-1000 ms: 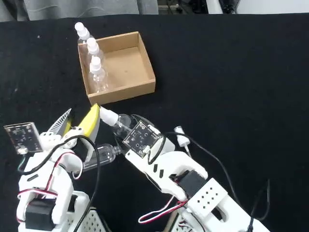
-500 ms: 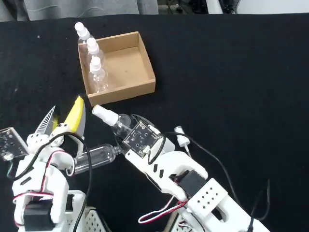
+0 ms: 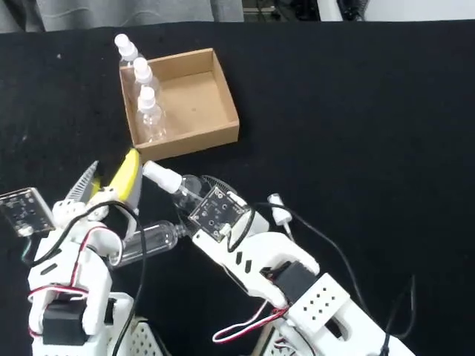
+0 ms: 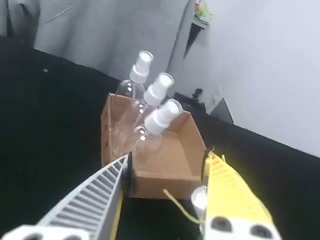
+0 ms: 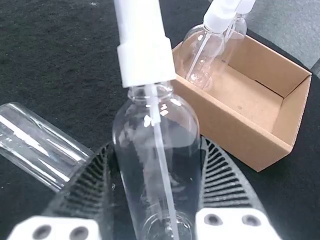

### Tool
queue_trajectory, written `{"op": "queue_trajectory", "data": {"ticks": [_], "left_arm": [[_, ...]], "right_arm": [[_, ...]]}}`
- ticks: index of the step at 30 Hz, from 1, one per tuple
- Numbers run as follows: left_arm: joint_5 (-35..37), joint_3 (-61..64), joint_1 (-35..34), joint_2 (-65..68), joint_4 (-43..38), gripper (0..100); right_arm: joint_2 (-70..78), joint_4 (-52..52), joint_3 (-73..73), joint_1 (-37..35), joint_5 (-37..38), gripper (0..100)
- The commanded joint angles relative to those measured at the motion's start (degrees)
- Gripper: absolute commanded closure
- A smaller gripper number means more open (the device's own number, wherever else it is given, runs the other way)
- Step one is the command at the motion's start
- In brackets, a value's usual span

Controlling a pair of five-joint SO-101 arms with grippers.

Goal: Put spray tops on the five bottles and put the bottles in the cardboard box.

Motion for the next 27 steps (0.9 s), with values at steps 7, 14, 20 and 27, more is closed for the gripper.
{"op": "queue_trajectory", "data": {"ticks": [7,14,20,27], "left_arm": [[-4.22,-0.22,5.93,-0.18,-0.88,78],[-3.96,-2.24,5.67,-0.18,-0.97,78],[-3.87,-4.53,5.32,-0.18,-0.97,78],[-3.78,-7.69,5.32,-0.18,-0.97,78]], "right_arm": [[-1.27,-1.67,-2.77,1.32,0.09,88.5],[-1.27,-1.67,-2.68,1.32,0.09,88.5],[-1.27,-1.67,-2.59,1.49,0.09,88.5],[-1.27,-1.67,-2.51,1.58,0.09,88.5]]}}
